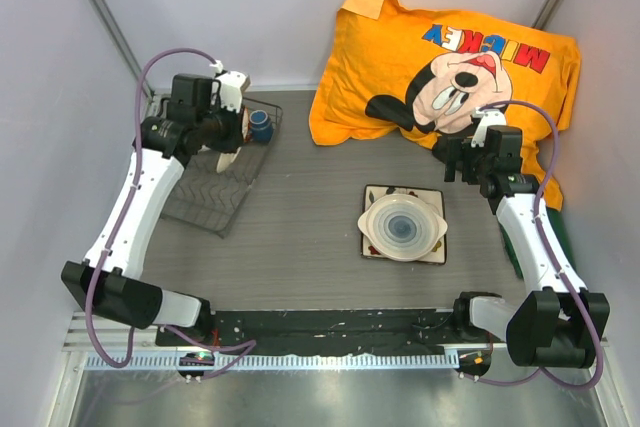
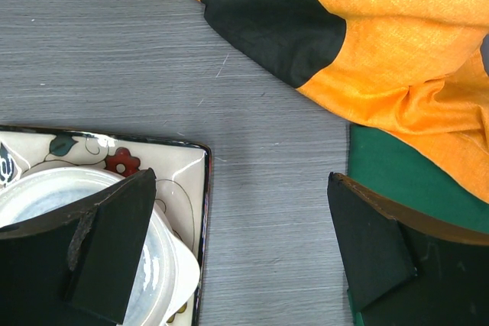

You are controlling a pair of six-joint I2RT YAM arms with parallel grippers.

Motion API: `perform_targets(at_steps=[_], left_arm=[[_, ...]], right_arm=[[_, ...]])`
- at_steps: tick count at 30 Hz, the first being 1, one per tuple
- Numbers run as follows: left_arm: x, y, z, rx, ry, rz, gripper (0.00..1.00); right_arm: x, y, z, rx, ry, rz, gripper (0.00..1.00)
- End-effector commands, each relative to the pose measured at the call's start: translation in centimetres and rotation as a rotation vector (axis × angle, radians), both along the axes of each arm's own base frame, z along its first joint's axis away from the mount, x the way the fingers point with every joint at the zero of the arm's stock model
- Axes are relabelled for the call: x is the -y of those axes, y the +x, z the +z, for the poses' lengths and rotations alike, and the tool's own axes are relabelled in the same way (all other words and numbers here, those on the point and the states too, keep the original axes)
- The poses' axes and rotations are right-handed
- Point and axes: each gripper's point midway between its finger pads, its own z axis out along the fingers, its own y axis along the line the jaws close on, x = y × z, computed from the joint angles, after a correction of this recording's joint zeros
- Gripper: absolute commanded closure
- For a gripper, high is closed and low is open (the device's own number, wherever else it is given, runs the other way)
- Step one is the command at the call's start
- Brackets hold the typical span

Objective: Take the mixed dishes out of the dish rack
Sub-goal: Pick up the plate from the dish rack.

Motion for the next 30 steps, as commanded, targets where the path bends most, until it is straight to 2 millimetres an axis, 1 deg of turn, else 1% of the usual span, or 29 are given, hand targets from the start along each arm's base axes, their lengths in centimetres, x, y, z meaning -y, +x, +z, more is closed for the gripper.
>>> perform_targets(at_steps=[1,3,4,7,8,10,11,13,14,15,17,18,19,20,21,22,24,25,27,28,30], left_arm=[[2.9,-0.7,4.3,0.168,-0.019,-0.118,1.00],[4.0,-1.3,4.1,0.197,0.027,-0.159,1.00],[5.0,-1.7,4.0,0.219,0.073,-0.197,1.00],[6.3,-2.2,3.5,0.233,0.119,-0.248,1.00],[6.6,-2.3,3.3,0.249,0.164,-0.254,1.00],[7.5,-2.3,3.1,0.260,0.201,-0.280,1.00],[8.4,-2.7,3.0,0.279,0.240,-0.313,1.00],[9.5,-2.8,2.8,0.298,0.273,-0.341,1.00],[10.0,-3.0,2.8,0.310,0.293,-0.359,1.00],[10.9,-3.3,3.0,0.342,0.323,-0.388,1.00],[12.0,-3.5,2.7,0.367,0.355,-0.421,1.00],[12.9,-4.0,2.7,0.392,0.382,-0.456,1.00],[13.5,-4.0,2.8,0.413,0.384,-0.467,1.00],[14.0,-4.3,2.3,0.419,0.399,-0.490,1.00],[14.6,-4.5,2.3,0.436,0.407,-0.505,1.00],[15.4,-5.0,2.3,0.462,0.429,-0.536,1.00],[16.6,-5.2,2.1,0.502,0.446,-0.561,1.00],[17.5,-5.7,2.0,0.525,0.465,-0.592,1.00],[18.8,-6.0,1.3,0.551,0.482,-0.618,1.00],[19.8,-6.6,1.1,0.573,0.499,-0.653,1.00],[20.9,-7.0,0.7,0.610,0.524,-0.667,1.00]], right_arm=[[-0.2,1.0,1.8,0.047,-0.006,0.014,0.02],[-0.2,1.0,1.6,0.042,-0.006,0.014,0.02],[-0.2,1.1,1.7,0.045,-0.006,0.014,0.02],[-0.2,1.1,1.4,0.037,-0.008,0.013,0.02],[-0.2,1.1,1.3,0.032,-0.010,0.013,0.02],[-0.1,1.1,1.0,0.023,-0.013,0.010,0.02],[-0.1,1.1,1.0,0.023,-0.015,0.011,0.02],[0.0,1.2,0.6,0.012,-0.016,0.011,0.02],[0.0,1.2,0.6,0.010,-0.018,0.010,0.02],[0.0,1.2,0.5,0.009,-0.018,0.010,0.02],[0.0,1.2,0.5,0.009,-0.018,0.011,0.02],[-0.1,1.2,0.5,0.012,-0.015,0.016,0.02],[-0.1,1.2,0.5,0.011,-0.012,0.016,0.02],[-0.1,1.2,0.5,0.011,-0.012,0.018,0.02],[-0.1,1.2,0.6,0.014,-0.009,0.020,0.02],[-0.1,1.2,0.5,0.012,-0.007,0.018,0.02],[0.2,1.2,0.7,0.019,-0.006,0.008,0.02],[0.5,1.2,0.7,0.020,-0.010,-0.003,0.02],[0.9,1.2,0.9,0.026,-0.011,-0.019,0.02],[1.3,1.1,1.0,0.028,-0.011,-0.032,0.02],[1.6,1.1,1.1,0.033,-0.007,-0.044,0.02]])
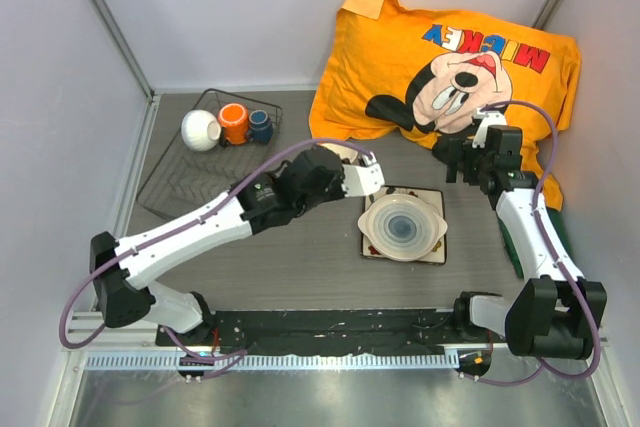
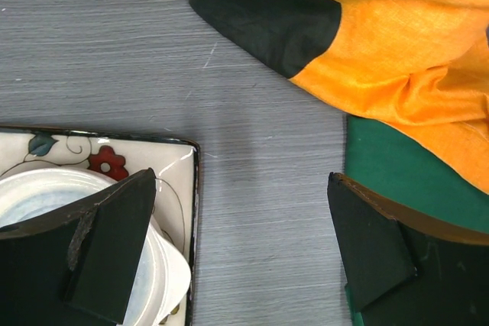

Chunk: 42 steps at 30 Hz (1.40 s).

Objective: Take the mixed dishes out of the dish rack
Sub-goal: Pick up the plate from the dish rack, then place the plate at the center of the board.

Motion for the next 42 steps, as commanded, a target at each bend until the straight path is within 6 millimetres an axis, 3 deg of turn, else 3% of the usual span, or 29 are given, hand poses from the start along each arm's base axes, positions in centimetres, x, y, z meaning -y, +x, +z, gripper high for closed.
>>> perform_targets(at_steps=[1,11,25,34,42], left_arm=[[3.5,0.4,1.1,0.169,0.006,-0.058,1.00],[10.6,-3.6,-3.9,0.231,0.112,-0.232,1.00],[17.4,-8.2,-10.6,0.326,0.183,-0.355,1.00],[19.5,-8.8,-14.2,0.313,0.209,-0.386,1.00],[20.7,-8.8,-15.5,0.300,0.227,-0.402,0.99]], right_arm=[[1.2,0.8,2.5,0.076,-0.004,-0.033,0.02],[2.3,0.6,2.9,0.090,-0.001,-0.065,0.02],[2.5,0.5,2.9,0.088,0.008,-0.066,0.02],[2.5,0.5,2.8,0.084,0.011,-0.068,0.02],[1.9,0.6,2.7,0.082,0.035,-0.037,0.02]])
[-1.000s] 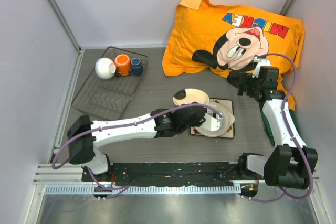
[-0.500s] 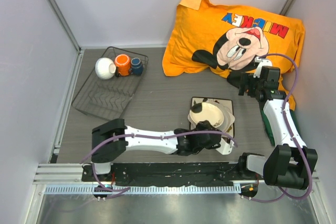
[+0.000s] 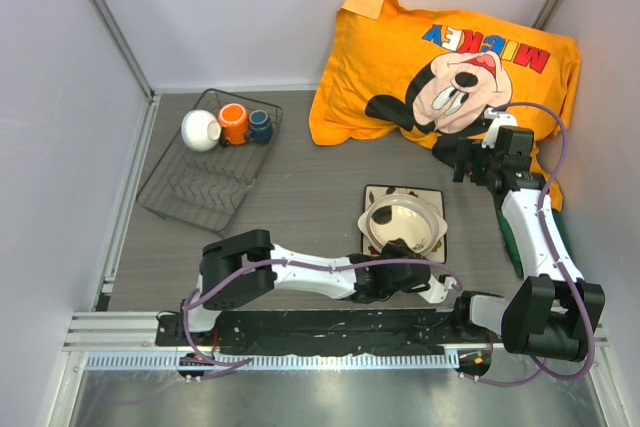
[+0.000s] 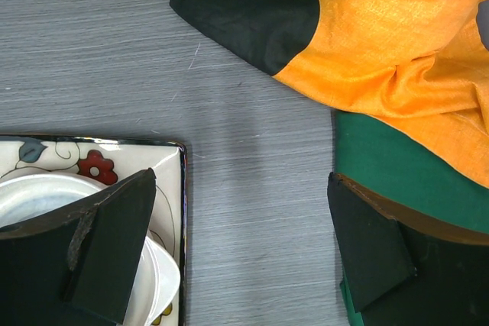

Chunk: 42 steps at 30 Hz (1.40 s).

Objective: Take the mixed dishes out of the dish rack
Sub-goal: Place the plate at the center of the board.

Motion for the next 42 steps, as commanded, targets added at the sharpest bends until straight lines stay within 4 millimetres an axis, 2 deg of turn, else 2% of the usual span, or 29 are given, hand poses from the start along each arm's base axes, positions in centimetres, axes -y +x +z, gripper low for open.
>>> perform_targets(at_steps=[1,5,8,16,22,27,28,32,42], left_arm=[[2.6,0.3,2.9,0.024,-0.106,-0.004,0.98],[2.9,0.1,2.1,0.002,-0.090,-0.008,0.83],[3.0,-0.1,1.8,-0.013,-0.083,-0.009,0.76],[3.2,-0.1,1.1,-0.024,-0.077,-0.006,0.75],[2.5,-0.1,0.5,-0.032,-0.051,0.000,0.74],[1.7,-0.2,-0.1,-0.078,-0.036,0.013,0.62],[1.5,-0.2,0.0,-0.085,-0.033,0.014,0.57],[1.1,-0.1,0.2,-0.119,-0.040,0.027,0.47],[0.5,0.6,1.2,-0.191,-0.058,0.061,0.41]], right_arm=[[-0.2,0.8,2.8,0.080,0.004,0.011,0.02],[-0.2,0.8,2.9,0.083,0.005,0.012,0.02],[-0.2,0.7,3.0,0.088,0.006,0.013,0.02],[-0.3,0.7,3.2,0.092,0.005,0.015,0.02],[-0.3,0.7,3.3,0.096,0.006,0.017,0.02],[-0.2,0.6,3.2,0.094,0.005,0.014,0.02],[-0.2,0.7,3.3,0.097,0.005,0.014,0.02],[-0.3,0.7,3.2,0.094,0.007,0.018,0.02],[-0.2,0.7,3.1,0.091,0.004,0.014,0.02]])
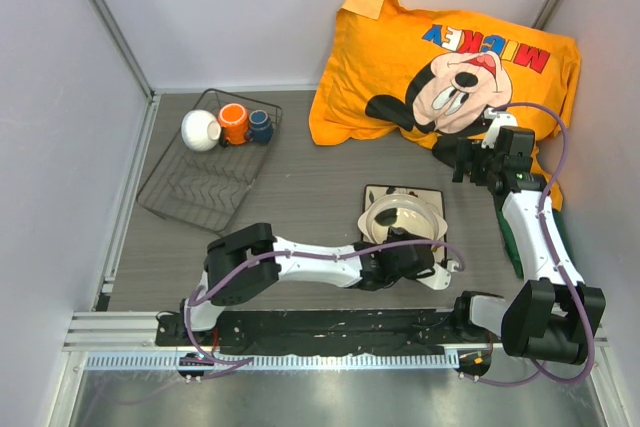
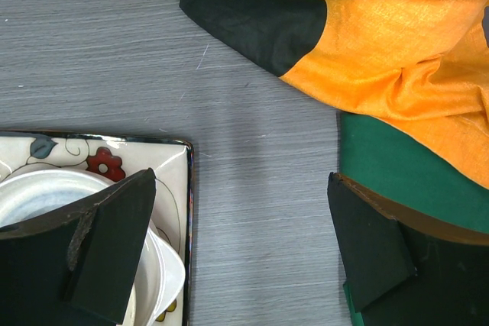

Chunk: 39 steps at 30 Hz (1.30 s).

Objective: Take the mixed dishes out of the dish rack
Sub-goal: Place the plate at the center of the board.

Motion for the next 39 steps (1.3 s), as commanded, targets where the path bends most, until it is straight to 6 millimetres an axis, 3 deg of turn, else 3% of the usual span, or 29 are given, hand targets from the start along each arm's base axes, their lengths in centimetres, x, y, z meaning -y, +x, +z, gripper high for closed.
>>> perform_targets(at_steps=[1,16,24,39], left_arm=[[0.3,-0.5,2.5,-0.072,-0.055,0.003,0.41],[0.0,0.4,4.5,-0.164,-0.059,0.033,0.32],[-0.5,0.7,3.8,-0.237,-0.021,0.047,0.25],[-0.5,1.1,2.4,-0.320,0.018,0.051,0.22]], right_arm=[[0.1,0.8,2.8,0.080,-0.007,-0.001,0.02],[0.2,0.8,2.8,0.080,-0.009,-0.002,0.02],[0.2,0.8,2.7,0.078,-0.010,-0.004,0.02],[0.3,0.8,2.8,0.080,-0.013,-0.003,0.02]])
